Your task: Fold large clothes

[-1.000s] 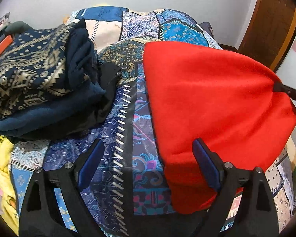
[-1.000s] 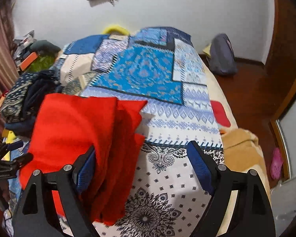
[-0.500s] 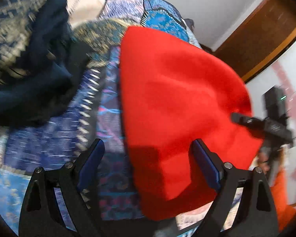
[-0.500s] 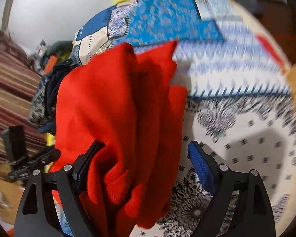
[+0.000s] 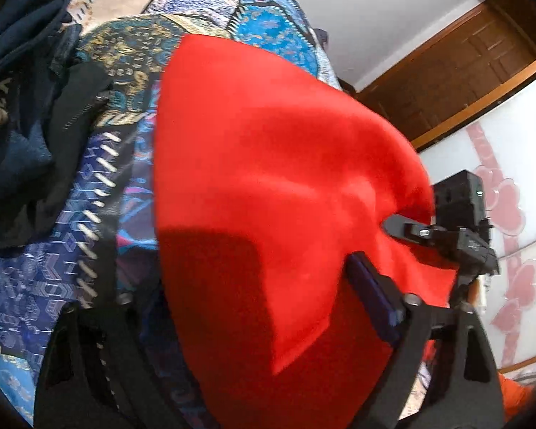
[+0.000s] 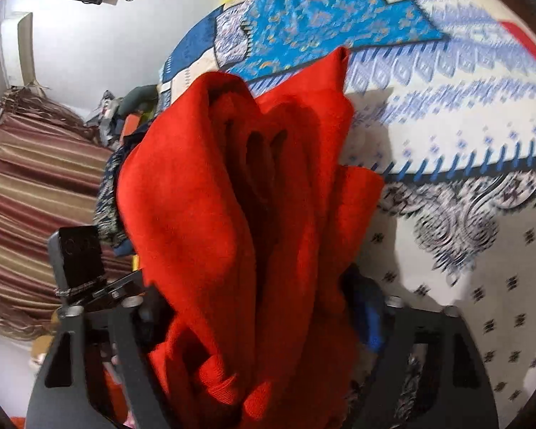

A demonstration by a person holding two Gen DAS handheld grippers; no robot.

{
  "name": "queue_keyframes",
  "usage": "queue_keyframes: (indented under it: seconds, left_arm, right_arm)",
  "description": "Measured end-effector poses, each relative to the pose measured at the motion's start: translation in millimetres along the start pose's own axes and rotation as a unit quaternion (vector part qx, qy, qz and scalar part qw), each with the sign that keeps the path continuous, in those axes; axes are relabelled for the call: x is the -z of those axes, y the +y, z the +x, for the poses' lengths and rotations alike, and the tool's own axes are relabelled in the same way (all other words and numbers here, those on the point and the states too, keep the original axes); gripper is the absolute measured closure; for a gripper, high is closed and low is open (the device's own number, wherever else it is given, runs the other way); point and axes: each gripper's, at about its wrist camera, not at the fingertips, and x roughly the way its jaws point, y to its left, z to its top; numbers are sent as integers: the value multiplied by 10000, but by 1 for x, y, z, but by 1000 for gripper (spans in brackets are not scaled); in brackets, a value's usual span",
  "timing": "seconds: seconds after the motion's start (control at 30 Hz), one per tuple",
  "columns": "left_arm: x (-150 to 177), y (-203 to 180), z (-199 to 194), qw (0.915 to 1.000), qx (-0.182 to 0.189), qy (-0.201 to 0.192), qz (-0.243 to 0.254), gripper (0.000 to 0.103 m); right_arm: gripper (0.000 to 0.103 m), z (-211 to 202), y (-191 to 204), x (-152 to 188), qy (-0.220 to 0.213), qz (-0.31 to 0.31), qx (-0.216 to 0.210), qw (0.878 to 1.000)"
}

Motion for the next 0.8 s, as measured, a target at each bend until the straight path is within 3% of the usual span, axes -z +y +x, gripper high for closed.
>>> queue_keyframes:
  seconds: [0.07, 0.13, 0.17, 0.23, 0.3, 0.4, 0.53, 0.8]
  left_arm:
    - [5, -1, -5, 10000, 6, -7, 6, 24]
    - [7, 0, -9, 10000, 12, -12, -31, 38]
    - [8, 3, -15, 9999, 91, -38, -82, 43]
    - [8, 2, -26, 9997, 204, -112, -120, 63]
    - [9, -6, -39, 9995, 184, -259, -26, 68]
    - [10, -22, -57, 9987, -36, -465, 190, 71]
    - [8, -30, -94, 9968, 114, -765, 222, 72]
    - [-11, -31, -214, 9840, -31, -1676, 598, 73]
  right_arm:
    - [44, -4, 3, 2, -7, 3, 16, 10000]
    - [59, -9, 9, 3, -66, -46, 88, 9999]
    - [62, -13, 16, 4, -144, -76, 173, 9997]
    - [70, -18, 31, 3, -249, -99, 328, 9991]
    - [74, -25, 48, 4, -344, -204, 402, 9984]
    - [75, -32, 76, 5, -482, -374, 497, 9969]
    - [76, -39, 107, 5, -622, -564, 521, 9951]
    - [76, -34, 203, -18, -982, -1326, 195, 9861]
